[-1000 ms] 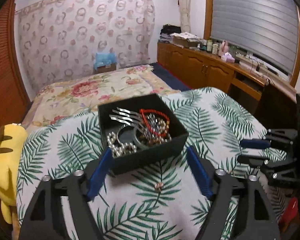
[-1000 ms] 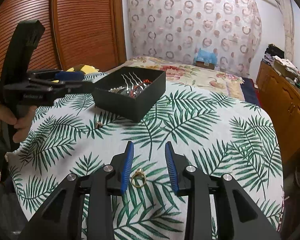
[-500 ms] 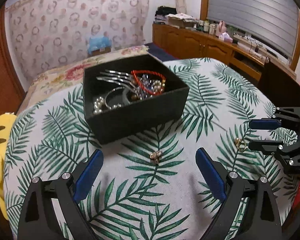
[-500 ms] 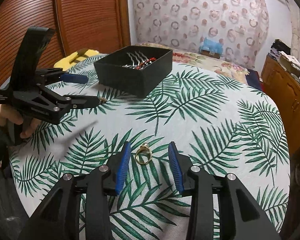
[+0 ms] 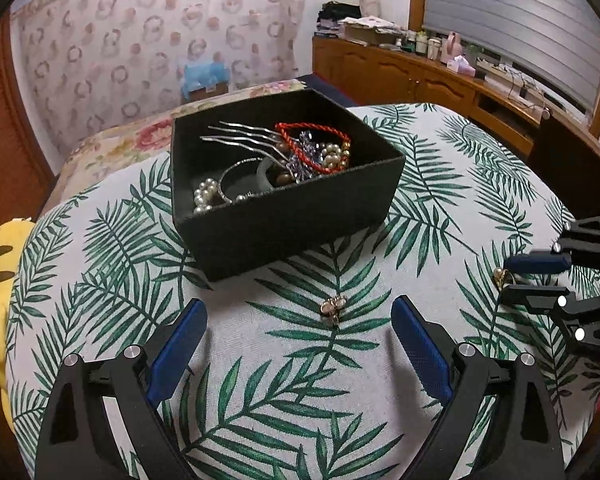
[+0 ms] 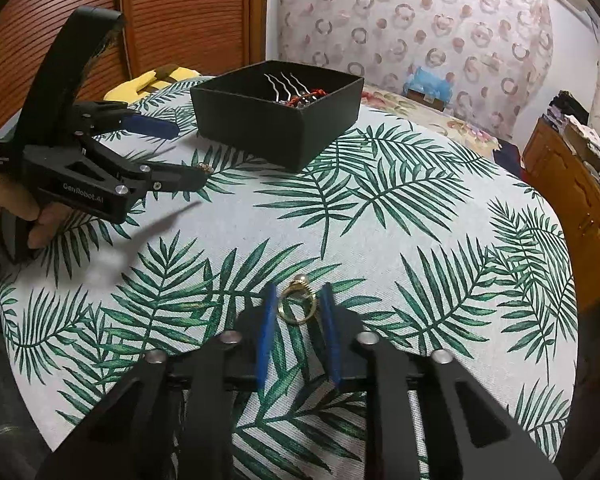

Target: Organize jewelry

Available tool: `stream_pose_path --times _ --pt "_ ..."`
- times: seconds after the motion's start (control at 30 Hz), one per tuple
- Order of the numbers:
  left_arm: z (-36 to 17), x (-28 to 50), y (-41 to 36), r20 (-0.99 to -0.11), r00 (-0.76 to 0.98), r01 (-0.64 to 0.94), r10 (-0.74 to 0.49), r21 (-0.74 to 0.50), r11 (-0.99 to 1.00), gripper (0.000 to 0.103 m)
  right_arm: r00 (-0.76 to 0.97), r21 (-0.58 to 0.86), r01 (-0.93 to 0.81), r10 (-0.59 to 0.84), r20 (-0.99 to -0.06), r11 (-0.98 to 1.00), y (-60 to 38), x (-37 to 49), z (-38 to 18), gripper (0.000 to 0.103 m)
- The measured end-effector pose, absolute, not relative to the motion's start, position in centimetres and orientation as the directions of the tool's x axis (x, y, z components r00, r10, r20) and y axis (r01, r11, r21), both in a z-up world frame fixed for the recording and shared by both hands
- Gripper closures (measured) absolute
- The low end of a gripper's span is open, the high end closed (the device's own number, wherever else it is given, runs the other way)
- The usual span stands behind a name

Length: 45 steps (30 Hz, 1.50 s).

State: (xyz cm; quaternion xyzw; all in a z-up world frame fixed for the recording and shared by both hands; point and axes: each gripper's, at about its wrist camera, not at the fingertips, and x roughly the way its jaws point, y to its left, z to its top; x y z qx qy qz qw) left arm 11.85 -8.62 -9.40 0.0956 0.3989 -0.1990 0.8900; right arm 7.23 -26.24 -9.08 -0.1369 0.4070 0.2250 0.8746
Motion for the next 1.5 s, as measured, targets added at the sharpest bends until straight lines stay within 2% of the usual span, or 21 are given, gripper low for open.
stream_pose_path --times 0.07,0.1,0.17,0.27,0.33,0.37,0.47,0.5,0.77,1.13,1.5 --pt "-9.2 12.0 -8.7 -0.744 0.603 0.432 -0.288 0.001 0.902 0.020 0.569 -0.052 -0.503 0.286 -0.771 0.863 -26.4 7.2 -9.1 0.081" --pt "-9.2 12.1 -8.8 -0.747 0.596 0.436 -0.294 -0.007 0.900 0.027 0.570 -0.054 -0.503 0.284 -0.771 0.863 -26.4 7.2 -9.1 0.081" --pt "-9.2 12.0 -9.0 -0.750 0.591 0.441 -0.296 -0.007 0.897 0.032 0.573 -0.057 -0.502 0.282 -0.769 0.863 -26.4 7.1 -9.1 0.081" --pt "-9.5 11.9 -9.4 -0.760 0.577 0.452 -0.299 -0.008 0.892 0.047 0.574 -0.059 -0.501 0.281 -0.769 0.863 -26.4 7.1 -9.1 0.081" --pt "-9.7 11.8 -9.6 -0.766 0.565 0.459 -0.306 -0.017 0.888 0.063 0.573 -0.056 -0.501 0.283 -0.769 0.863 -26.4 7.1 -9.1 0.081" --pt "-9.7 11.7 -9.6 -0.763 0.571 0.458 -0.302 -0.009 0.889 0.065 0.572 -0.053 -0.501 0.285 -0.769 0.864 -26.4 7.1 -9.1 0.081" --pt "-9.7 11.7 -9.5 -0.763 0.567 0.457 -0.312 -0.025 0.889 0.082 0.573 -0.055 -0.501 0.284 -0.769 0.864 -26.3 7.1 -9.2 0.081" --pt "-9.6 11.8 -9.4 -0.763 0.564 0.456 -0.316 -0.032 0.889 0.092 0.573 -0.054 -0.501 0.284 -0.769 0.864 -26.3 7.1 -9.2 0.081" --pt "-8.2 11.2 -8.2 -0.732 0.592 0.442 -0.337 -0.055 0.896 0.093 0.570 -0.056 -0.505 0.285 -0.771 0.861 -26.3 7.3 -8.9 0.082" --pt "-4.4 12.0 -6.3 -0.677 0.660 0.396 -0.326 -0.055 0.917 0.093 0.634 -0.099 -0.533 0.318 -0.705 0.840 -23.7 8.7 -4.6 0.082" --pt "-2.4 15.1 -5.7 -0.651 0.687 0.374 -0.322 -0.062 0.925 0.093 0.650 -0.033 -0.515 0.365 -0.666 0.857 -23.4 12.5 -2.7 0.081"
